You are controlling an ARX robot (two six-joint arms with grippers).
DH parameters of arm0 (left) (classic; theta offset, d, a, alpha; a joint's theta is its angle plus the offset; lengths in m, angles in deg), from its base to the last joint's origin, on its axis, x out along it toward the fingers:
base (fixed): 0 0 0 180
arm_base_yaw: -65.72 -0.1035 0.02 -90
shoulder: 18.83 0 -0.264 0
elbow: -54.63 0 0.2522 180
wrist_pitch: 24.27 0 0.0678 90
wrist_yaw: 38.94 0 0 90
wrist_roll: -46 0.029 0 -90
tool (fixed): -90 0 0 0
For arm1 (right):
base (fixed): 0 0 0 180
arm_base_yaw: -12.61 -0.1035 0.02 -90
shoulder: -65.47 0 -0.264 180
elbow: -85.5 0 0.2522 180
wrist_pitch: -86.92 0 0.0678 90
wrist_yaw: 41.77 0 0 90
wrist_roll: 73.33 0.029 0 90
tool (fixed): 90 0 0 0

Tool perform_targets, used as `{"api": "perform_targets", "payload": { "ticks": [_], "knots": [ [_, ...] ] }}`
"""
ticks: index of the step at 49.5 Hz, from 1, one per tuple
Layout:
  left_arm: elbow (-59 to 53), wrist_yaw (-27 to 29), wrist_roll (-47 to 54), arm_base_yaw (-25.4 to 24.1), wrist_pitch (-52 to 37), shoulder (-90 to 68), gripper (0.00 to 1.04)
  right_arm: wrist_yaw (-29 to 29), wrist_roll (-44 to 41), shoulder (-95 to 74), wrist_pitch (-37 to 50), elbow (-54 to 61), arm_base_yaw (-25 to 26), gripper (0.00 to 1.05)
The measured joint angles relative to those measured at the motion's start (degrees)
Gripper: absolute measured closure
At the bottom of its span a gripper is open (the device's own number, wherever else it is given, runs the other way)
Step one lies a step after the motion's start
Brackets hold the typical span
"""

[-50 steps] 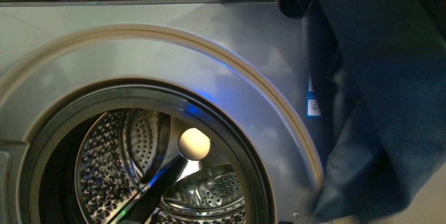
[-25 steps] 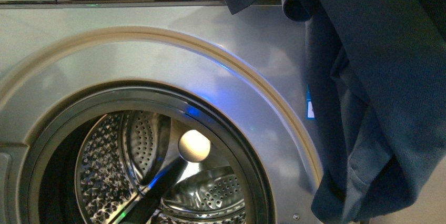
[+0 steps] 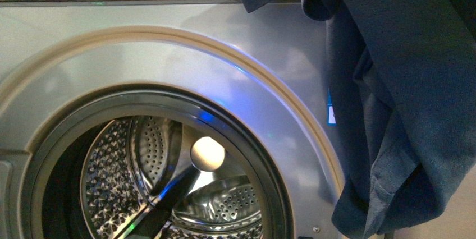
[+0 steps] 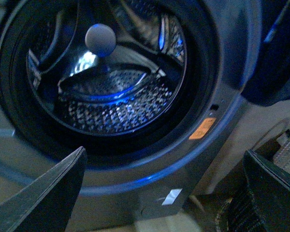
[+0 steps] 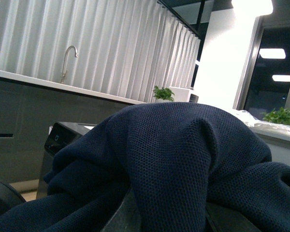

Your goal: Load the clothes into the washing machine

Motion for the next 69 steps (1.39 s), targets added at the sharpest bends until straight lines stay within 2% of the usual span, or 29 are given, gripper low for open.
{"api": "perform_targets", "payload": {
  "ticks": [6, 13, 19, 30, 36, 44, 50, 62, 69],
  "knots": [
    [5.62, -2.73, -2.14, -3.34, -8.85, -9.14, 0.07, -0.02, 0.0, 0.0, 0.0, 0.0, 0.0, 0.91],
    [14.01, -2.1, -2.67, -2.62, -13.7, -16.85, 0.07, 0.0, -0.02, 0.0, 0.0, 0.0, 0.0, 0.91],
    [23.58, -0.5, -2.16, 1.77, -15.43, -22.62, 0.07, -0.02, 0.0, 0.0, 0.0, 0.0, 0.0, 0.91],
    [32.26, -2.86, -0.28, 11.87, -17.31, -27.02, 0.07, 0.0, 0.0, 0.0, 0.0, 0.0, 0.0, 0.91],
    [37.51, -3.43, 0.52, 17.86, -21.7, -32.59, 0.07, 0.0, -0.02, 0.0, 0.0, 0.0, 0.0, 0.91],
    [41.88, -10.84, -2.45, 21.64, -32.17, -41.83, 0.07, 0.0, -0.02, 0.0, 0.0, 0.0, 0.0, 0.91],
    [44.09, -15.96, -3.67, 24.81, -34.99, -48.3, 0.07, 0.0, 0.0, 0.0, 0.0, 0.0, 0.0, 0.91],
    [47.91, -16.79, -6.56, 28.41, -40.13, -55.91, 0.07, 0.0, -0.02, 0.0, 0.0, 0.0, 0.0, 0.91],
    [49.03, -15.39, -7.17, 32.3, -42.32, -58.1, 0.07, 0.02, -0.02, 0.0, 0.0, 0.0, 0.0, 0.91]
  ]
}}
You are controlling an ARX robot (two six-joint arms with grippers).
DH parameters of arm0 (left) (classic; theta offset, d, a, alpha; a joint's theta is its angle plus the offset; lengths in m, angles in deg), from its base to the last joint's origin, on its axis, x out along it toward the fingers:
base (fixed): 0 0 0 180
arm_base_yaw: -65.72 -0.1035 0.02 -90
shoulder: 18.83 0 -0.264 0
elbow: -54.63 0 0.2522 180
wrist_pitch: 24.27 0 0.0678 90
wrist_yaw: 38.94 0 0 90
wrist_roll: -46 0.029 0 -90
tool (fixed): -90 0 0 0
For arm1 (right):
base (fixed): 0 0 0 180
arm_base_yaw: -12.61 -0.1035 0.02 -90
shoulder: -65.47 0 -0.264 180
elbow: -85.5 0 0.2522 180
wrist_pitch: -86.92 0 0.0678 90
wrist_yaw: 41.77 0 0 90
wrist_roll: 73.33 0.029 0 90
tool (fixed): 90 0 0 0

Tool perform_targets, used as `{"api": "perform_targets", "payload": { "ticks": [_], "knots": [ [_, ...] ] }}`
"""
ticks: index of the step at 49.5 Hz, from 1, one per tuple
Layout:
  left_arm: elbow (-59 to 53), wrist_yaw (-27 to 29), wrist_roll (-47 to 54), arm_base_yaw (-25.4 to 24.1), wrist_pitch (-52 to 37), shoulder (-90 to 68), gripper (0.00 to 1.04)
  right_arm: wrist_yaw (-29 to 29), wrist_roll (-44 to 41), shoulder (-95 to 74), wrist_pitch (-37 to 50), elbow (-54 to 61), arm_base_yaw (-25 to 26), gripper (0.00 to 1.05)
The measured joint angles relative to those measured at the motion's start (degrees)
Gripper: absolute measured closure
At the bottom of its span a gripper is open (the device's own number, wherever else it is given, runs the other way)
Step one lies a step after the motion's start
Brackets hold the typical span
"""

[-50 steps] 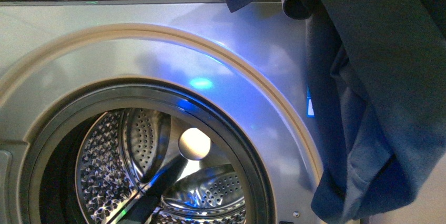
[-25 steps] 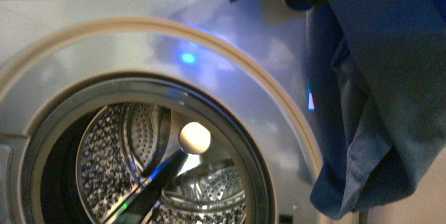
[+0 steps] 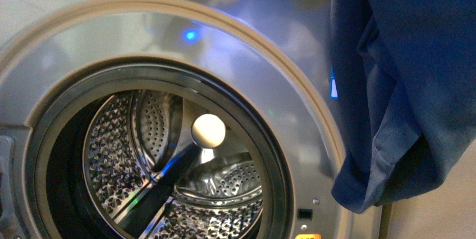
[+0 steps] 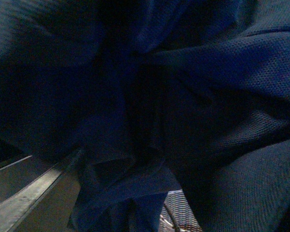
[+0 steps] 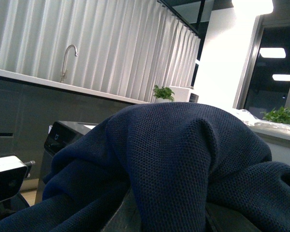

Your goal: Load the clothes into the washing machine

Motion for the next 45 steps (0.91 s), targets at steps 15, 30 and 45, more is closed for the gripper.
{"api": "perform_targets", "payload": {
  "ticks": [15, 30, 45],
  "knots": [
    [-0.22, 3.19, 7.15, 9.49, 3.02, -0.96, 0.07, -0.02, 0.0, 0.0, 0.0, 0.0, 0.0, 0.91],
    [2.69, 15.04, 16.26, 15.3, 5.44, -5.62, 0.07, 0.07, -0.15, 0.0, 0.0, 0.0, 0.0, 0.91],
    [5.11, 21.77, 17.29, 18.95, 2.1, -7.93, 0.07, 0.17, -0.17, 0.0, 0.0, 0.0, 0.0, 0.91]
  ]
}}
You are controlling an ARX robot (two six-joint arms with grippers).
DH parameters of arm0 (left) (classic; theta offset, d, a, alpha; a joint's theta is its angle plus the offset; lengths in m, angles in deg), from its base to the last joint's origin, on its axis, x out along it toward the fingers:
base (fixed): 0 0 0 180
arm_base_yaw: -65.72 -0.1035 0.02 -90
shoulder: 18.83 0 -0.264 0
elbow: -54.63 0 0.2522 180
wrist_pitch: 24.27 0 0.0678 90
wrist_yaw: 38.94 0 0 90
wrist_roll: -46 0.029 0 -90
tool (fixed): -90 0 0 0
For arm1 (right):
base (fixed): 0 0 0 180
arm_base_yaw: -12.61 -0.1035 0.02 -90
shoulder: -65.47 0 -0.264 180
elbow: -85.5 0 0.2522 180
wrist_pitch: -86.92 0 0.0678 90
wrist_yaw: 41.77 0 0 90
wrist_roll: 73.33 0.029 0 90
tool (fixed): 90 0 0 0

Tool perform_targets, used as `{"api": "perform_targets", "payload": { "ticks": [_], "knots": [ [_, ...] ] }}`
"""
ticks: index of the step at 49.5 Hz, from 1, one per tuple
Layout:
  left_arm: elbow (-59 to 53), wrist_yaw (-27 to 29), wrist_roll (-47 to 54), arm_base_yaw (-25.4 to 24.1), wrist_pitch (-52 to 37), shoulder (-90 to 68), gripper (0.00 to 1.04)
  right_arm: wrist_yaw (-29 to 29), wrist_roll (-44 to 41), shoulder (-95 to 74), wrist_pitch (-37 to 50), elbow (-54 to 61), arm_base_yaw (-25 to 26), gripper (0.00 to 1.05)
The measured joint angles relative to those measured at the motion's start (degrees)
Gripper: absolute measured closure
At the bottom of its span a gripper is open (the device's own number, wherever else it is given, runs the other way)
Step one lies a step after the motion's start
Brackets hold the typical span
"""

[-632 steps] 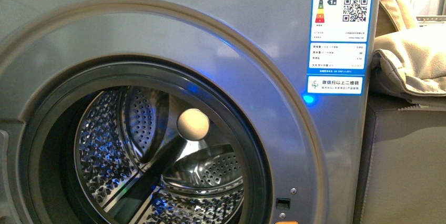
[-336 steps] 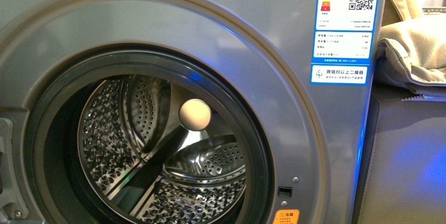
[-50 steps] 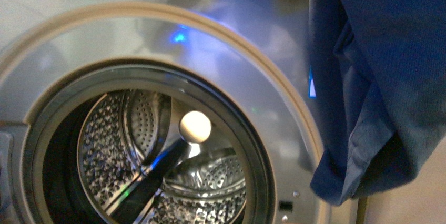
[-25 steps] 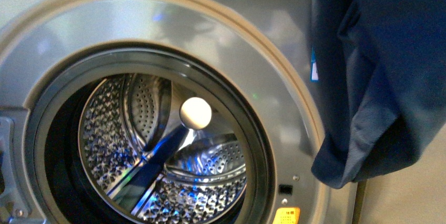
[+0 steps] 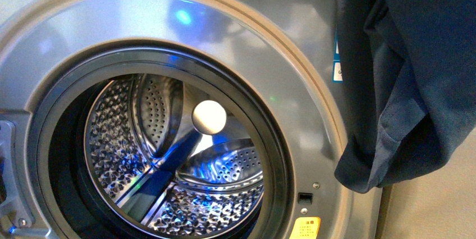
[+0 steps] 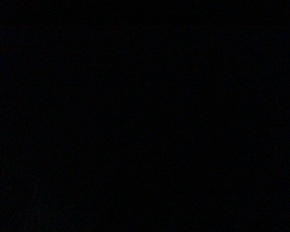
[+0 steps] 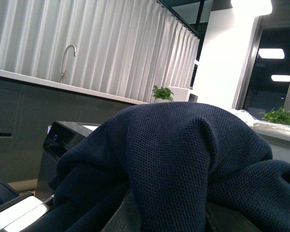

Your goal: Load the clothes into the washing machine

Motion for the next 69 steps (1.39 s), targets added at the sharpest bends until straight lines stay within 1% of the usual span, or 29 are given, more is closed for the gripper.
{"api": "perform_targets", "payload": {
  "ticks": [18, 30, 39, 45, 48, 54, 55, 57, 58, 60, 62, 65, 67, 69],
  "knots": [
    [4.24, 11.13, -0.44, 3.93, -2.29, -4.35, 0.07, 0.09, -0.02, 0.0, 0.0, 0.0, 0.0, 0.91],
    [8.39, 15.85, -1.11, 5.4, -2.23, -8.0, 0.07, 0.42, -0.04, 0.0, 0.0, 0.0, 0.02, 0.91],
    [10.71, 21.05, -1.64, 5.77, -1.09, -9.86, 0.07, 0.48, -0.04, 0.0, 0.0, 0.0, 0.02, 0.91],
    [10.67, 21.42, -1.64, 5.88, -1.38, -10.01, 0.08, 0.46, -0.04, 0.0, 0.0, 0.0, 0.02, 0.91],
    [10.23, 21.35, -1.73, 5.88, -2.08, -9.79, 0.18, 0.42, -0.04, 0.0, 0.0, 0.0, 0.02, 0.91],
    [8.04, 22.14, -1.9, 5.92, -3.91, -8.13, 0.44, 0.37, -0.04, 0.0, 0.0, 0.0, 0.02, 0.91],
    [7.72, 22.25, -1.97, 5.92, -4.15, -7.82, 0.47, 0.37, -0.11, 0.0, 0.0, 0.0, 0.0, 0.89],
    [6.91, 22.29, -2.08, 5.9, -4.66, -7.13, 0.56, 0.31, -0.04, 0.0, 0.0, 0.0, 0.0, 0.81],
    [6.56, 22.34, -2.12, 5.9, -4.87, -6.78, 0.6, 0.17, -0.07, 0.0, 0.0, 0.0, 0.0, 0.75],
    [5.7, 22.6, -2.14, 5.86, -5.18, -5.9, 0.68, 0.17, -0.07, 0.0, 0.0, 0.0, 0.0, 0.68],
    [5.27, 22.91, -2.21, 5.77, -5.27, -5.44, 0.73, 0.2, -0.07, 0.0, 0.0, 0.0, 0.0, 0.61],
    [4.37, 23.08, -2.47, 5.31, -5.64, -4.22, 0.86, 0.2, -0.07, 0.0, 0.0, 0.0, 0.0, 0.48],
    [3.93, 23.19, -2.69, 4.96, -5.66, -3.72, 0.89, 0.17, -0.07, 0.0, 0.0, 0.0, 0.0, 0.4],
    [3.15, 23.26, -3.19, 4.39, -5.77, -2.91, 0.91, 0.17, -0.07, 0.0, 0.0, 0.0, 0.0, 0.33]
  ]
}}
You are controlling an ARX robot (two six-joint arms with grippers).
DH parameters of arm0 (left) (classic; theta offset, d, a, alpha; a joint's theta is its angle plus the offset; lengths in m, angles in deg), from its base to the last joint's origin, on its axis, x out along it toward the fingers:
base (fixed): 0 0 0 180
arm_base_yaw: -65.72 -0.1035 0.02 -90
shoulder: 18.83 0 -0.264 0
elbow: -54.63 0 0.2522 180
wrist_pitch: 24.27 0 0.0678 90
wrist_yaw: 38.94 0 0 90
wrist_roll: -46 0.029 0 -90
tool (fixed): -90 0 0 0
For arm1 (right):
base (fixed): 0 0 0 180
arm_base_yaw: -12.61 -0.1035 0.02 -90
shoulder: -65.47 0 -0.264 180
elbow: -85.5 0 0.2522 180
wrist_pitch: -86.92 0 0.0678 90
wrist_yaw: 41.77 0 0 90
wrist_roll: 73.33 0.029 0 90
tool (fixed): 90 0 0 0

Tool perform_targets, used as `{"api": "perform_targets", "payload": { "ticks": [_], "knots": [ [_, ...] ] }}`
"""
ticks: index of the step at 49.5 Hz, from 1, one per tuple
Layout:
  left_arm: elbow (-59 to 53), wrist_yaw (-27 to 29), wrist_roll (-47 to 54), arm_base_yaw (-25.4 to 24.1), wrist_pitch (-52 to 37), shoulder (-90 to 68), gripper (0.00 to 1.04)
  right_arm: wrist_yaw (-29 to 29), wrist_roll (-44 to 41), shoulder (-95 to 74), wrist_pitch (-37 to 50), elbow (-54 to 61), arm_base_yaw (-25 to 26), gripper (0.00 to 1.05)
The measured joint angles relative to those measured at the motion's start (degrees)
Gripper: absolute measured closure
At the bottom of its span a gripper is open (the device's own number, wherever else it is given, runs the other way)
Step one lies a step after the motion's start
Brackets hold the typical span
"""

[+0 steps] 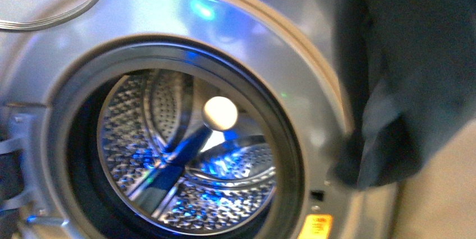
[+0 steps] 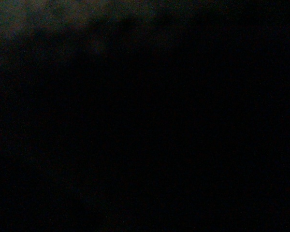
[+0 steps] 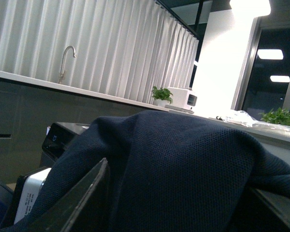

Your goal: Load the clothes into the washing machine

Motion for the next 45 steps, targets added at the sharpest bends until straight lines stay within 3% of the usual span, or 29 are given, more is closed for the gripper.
{"api": "perform_targets", "payload": {
  "ticks": [7, 35, 45],
  "knots": [
    [-2.91, -0.63, -0.5, -2.16, -0.22, 2.62, 0.91, -0.15, 0.02, 0.0, 0.02, 0.0, 0.0, 0.06],
    [-7.04, -3.82, -4.13, -14.82, 2.1, 11.32, 0.91, -0.17, -0.02, 0.24, 0.11, -0.17, 0.0, 0.08],
    [-9.22, -6.56, -4.52, -21.46, 8.22, 16.81, 0.91, -0.17, -0.11, 0.24, 0.11, -0.17, 0.0, 0.08]
  ]
}}
